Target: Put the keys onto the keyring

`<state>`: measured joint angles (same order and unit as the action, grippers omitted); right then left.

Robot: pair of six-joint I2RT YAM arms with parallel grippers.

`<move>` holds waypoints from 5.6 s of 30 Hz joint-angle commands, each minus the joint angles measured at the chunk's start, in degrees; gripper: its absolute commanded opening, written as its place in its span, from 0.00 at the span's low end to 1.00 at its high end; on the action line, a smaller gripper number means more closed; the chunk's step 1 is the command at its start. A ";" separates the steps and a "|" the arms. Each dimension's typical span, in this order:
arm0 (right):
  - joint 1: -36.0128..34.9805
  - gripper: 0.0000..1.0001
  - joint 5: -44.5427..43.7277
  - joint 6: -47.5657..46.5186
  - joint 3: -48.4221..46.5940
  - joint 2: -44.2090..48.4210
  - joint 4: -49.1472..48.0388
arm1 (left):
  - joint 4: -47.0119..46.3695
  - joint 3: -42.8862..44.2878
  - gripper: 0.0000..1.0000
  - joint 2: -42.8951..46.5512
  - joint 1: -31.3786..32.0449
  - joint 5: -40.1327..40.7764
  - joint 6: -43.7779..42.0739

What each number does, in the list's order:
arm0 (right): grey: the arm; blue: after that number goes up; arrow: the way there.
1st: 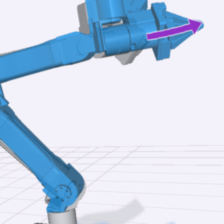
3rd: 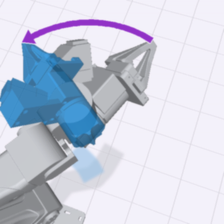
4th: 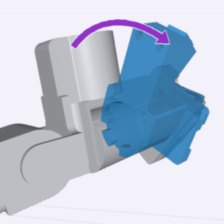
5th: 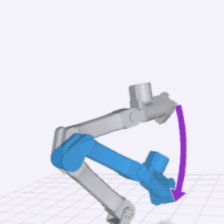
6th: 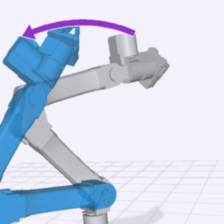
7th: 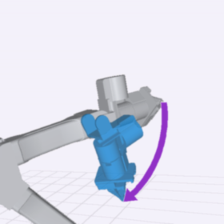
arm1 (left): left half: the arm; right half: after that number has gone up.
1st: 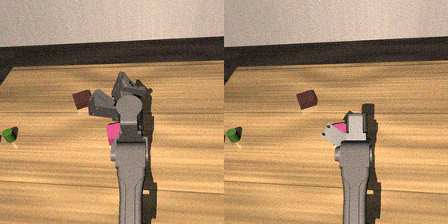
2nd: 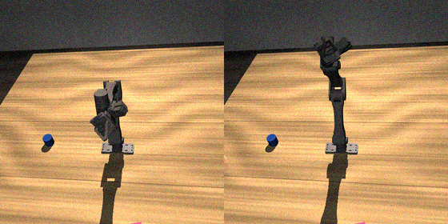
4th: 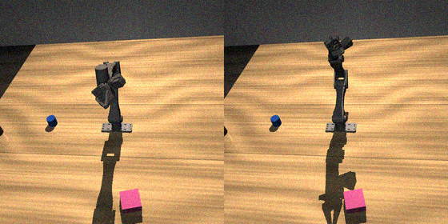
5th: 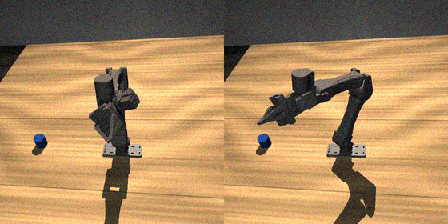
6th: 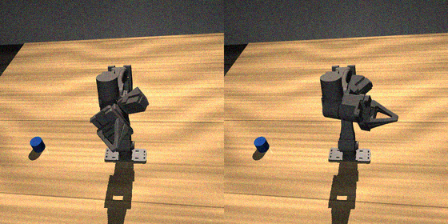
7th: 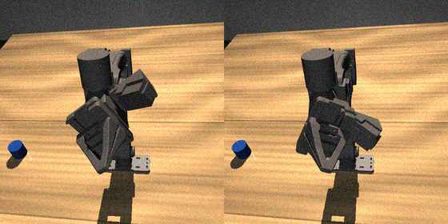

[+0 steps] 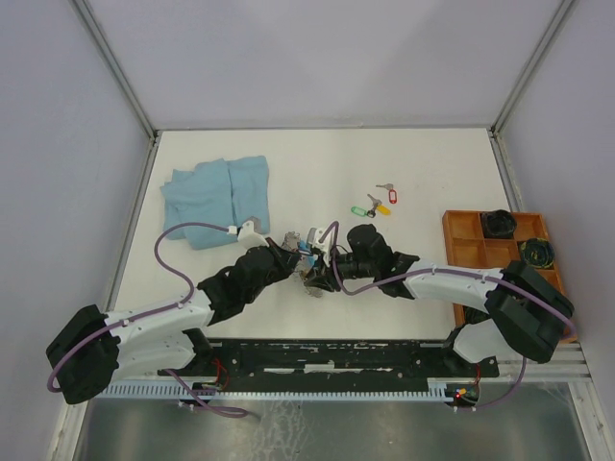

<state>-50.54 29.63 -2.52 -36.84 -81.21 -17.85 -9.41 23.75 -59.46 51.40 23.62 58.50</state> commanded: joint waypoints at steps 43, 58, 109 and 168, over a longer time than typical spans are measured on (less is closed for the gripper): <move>3.38 0.01 2.83 2.32 1.06 2.64 -5.99 | -2.83 -13.90 0.62 25.65 -0.88 -4.03 -1.90; 6.00 0.01 4.93 6.54 2.92 3.78 -11.11 | -21.23 -22.86 0.56 29.35 -0.88 -12.63 -16.10; 6.60 0.02 6.80 14.03 5.30 2.36 -18.33 | -43.26 -15.49 0.19 -2.92 -0.87 -20.89 -12.93; 7.58 0.46 13.42 -21.40 -6.34 1.92 13.38 | -46.05 -16.72 0.03 -3.64 -0.85 -31.96 -59.12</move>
<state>-43.31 39.29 -20.12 -42.39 -78.17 -0.99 -49.28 7.09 -62.83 50.70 -6.90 4.47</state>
